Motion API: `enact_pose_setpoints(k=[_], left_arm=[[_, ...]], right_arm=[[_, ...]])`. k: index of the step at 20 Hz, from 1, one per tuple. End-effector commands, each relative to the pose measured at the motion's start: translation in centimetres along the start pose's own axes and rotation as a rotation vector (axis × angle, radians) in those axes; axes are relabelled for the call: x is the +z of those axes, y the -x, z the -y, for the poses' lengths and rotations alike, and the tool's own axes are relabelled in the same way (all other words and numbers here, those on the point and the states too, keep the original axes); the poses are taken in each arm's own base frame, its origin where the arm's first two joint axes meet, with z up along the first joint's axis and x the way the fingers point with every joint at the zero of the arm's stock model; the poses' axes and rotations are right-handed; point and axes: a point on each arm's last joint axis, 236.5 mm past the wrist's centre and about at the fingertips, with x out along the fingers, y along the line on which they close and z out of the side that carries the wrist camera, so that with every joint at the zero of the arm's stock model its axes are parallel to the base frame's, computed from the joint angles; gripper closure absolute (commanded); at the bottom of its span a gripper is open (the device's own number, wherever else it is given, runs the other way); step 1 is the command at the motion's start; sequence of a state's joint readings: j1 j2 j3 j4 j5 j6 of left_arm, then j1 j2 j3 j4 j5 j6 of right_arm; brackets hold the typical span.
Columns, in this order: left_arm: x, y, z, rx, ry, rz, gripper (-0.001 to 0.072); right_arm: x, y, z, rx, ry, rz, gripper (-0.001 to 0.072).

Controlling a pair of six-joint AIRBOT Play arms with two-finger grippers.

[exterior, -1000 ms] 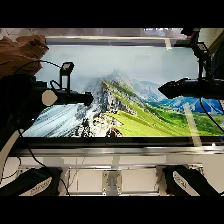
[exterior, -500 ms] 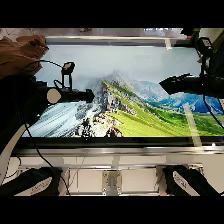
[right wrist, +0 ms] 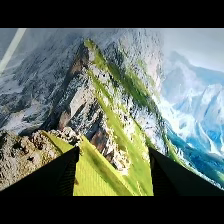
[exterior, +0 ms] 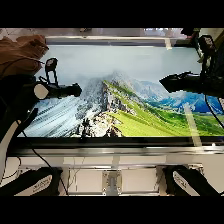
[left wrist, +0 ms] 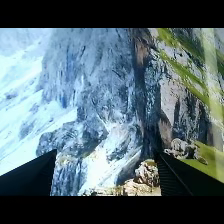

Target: Fold the clothes and pants, and hang the long-sleeved shirts on hangers.

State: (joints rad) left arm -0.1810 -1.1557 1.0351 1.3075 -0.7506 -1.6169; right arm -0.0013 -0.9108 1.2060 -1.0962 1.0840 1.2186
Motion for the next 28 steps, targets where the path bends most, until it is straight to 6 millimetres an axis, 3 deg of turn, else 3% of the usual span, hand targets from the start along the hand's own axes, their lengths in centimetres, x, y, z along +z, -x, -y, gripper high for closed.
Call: enact_pose_setpoints(k=[1,4,5,7,9,11,12,15,18,23,26,27,28], left_arm=[[0.4,0.6,-2.2,0.033,0.039,0.002,0.0013],[1.0,1.1,-4.6,0.069,0.078,0.021,0.0013],[1.4,1.5,-6.5,0.115,0.075,0.034,0.0013],[2.7,4.2,-12.7,0.287,0.036,0.058,0.0012],[2.9,9.5,-21.0,0.536,0.02,0.014,0.0007],[1.9,14.6,-27.9,0.742,0.055,-0.033,0.0001],[1.2,16.4,-30.4,0.794,0.106,-0.031,0.0001],[-3.0,18.1,-35.9,0.853,0.272,-0.104,-0.0001],[-5.9,18.5,-39.1,0.881,0.343,-0.165,-0.0001],[-5.9,19.6,-41.8,0.981,0.234,-0.202,0.0],[-7.5,18.8,-41.8,0.97,0.25,-0.272,0.0015],[-7.8,18.5,-41.9,0.966,0.253,-0.285,0.0088],[-8.0,18.3,-42.0,0.964,0.255,-0.293,0.0451]], right_arm=[[-0.1,0.0,-0.1,0.003,0.001,-0.003,0.0224],[-0.1,0.0,-0.1,0.003,0.001,-0.005,0.0224],[-0.3,0.0,-0.2,0.006,0.001,-0.011,0.0224],[-1.1,0.1,-0.5,0.018,0.001,-0.046,0.0224],[-2.0,0.1,-0.8,0.03,0.002,-0.086,0.0224],[-2.2,0.2,-0.8,0.033,0.002,-0.095,0.0224],[-2.2,0.2,-0.8,0.033,0.002,-0.094,0.0224],[-2.2,0.2,-0.9,0.035,0.001,-0.095,0.0224],[-2.2,0.2,-0.9,0.036,0.001,-0.094,0.0224],[-2.0,0.1,-0.8,0.033,-0.003,-0.087,0.0224],[-1.9,0.1,-0.7,0.029,-0.029,-0.08,0.0225],[-1.6,0.1,-0.7,0.026,-0.029,-0.068,0.0224],[-1.4,0.1,-0.6,0.025,-0.03,-0.061,0.0225]])
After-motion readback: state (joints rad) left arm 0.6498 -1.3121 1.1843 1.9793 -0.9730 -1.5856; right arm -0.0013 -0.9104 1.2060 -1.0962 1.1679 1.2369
